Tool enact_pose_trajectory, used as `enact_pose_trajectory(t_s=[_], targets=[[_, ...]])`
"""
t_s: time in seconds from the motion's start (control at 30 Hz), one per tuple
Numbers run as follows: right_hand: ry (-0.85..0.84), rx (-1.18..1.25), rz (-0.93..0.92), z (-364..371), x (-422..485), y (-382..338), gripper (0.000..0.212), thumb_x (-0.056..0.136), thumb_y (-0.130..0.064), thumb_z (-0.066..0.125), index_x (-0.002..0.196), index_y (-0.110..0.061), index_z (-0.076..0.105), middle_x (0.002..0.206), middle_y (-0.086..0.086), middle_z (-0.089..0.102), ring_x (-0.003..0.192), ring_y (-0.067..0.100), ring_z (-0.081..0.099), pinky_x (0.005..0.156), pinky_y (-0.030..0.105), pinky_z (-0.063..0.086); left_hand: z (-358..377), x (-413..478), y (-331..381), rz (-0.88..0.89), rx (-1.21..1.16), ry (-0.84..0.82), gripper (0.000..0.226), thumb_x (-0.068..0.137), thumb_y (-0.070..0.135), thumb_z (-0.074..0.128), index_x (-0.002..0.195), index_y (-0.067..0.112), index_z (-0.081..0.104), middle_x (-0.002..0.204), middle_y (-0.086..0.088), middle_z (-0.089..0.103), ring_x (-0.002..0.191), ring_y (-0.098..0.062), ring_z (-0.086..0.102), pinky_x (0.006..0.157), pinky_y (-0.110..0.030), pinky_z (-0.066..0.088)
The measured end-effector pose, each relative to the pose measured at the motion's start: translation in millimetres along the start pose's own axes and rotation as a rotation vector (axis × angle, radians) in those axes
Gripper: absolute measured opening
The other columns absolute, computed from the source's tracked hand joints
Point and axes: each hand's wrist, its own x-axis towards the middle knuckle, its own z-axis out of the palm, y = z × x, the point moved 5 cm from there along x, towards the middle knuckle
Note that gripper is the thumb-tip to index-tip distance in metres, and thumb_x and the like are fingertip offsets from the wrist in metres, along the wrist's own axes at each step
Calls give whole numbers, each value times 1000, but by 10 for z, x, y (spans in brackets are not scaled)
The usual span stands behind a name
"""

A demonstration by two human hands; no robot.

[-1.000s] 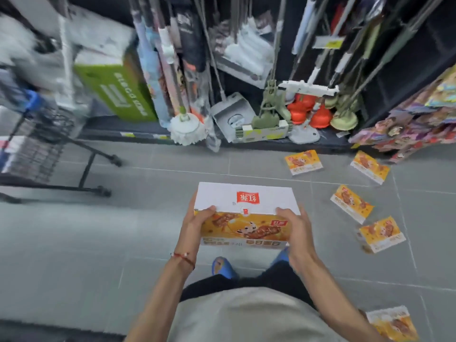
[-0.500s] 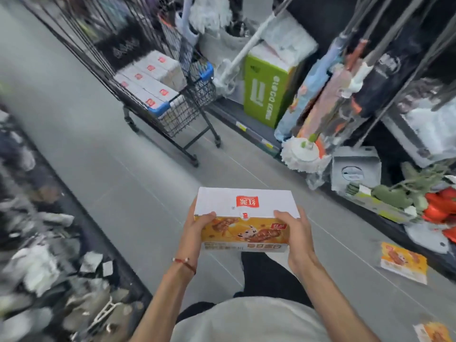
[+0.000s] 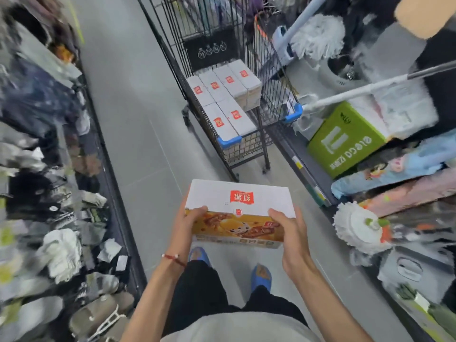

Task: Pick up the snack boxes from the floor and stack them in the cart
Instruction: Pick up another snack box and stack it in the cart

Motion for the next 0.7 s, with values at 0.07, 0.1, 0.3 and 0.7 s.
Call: enact_pose_trajectory(t_s=[0.07, 0.1, 0.3, 0.7], targets=[[4, -1, -17, 275, 231, -155, 47, 92, -20, 73, 136, -28, 59, 110, 2, 79, 102, 25, 76, 77, 33, 55, -108, 304, 195, 12, -9, -4, 72, 67, 48, 65, 134, 22, 58, 117, -1, 75, 100, -19, 70, 80, -30, 49], [8, -1, -27, 406, 308, -239, 51, 88, -24, 75, 136, -29, 59, 111, 2, 79, 102, 25, 75, 77, 34, 55, -148, 439, 289, 25, -10, -8, 71, 68, 47, 64, 134, 22, 58, 117, -1, 74, 98, -16, 70, 79, -27, 50], [132, 92, -76, 1233, 890, -657, 43, 94, -16, 69, 134, -29, 61, 107, 0, 80, 103, 27, 73, 77, 35, 50, -454, 1509, 1086, 120, 42, -142, 71, 77, 37, 62, 147, 31, 48, 117, 13, 74, 102, -10, 72, 93, -33, 54], [323, 315, -187, 2112, 1827, -1433, 73, 75, -32, 74, 144, -30, 54, 116, -6, 78, 100, 7, 74, 76, 23, 53, -185, 3154, 2610, 231, 218, -399, 74, 78, 31, 60, 149, 33, 43, 104, 32, 72, 93, 10, 69, 70, -6, 52]])
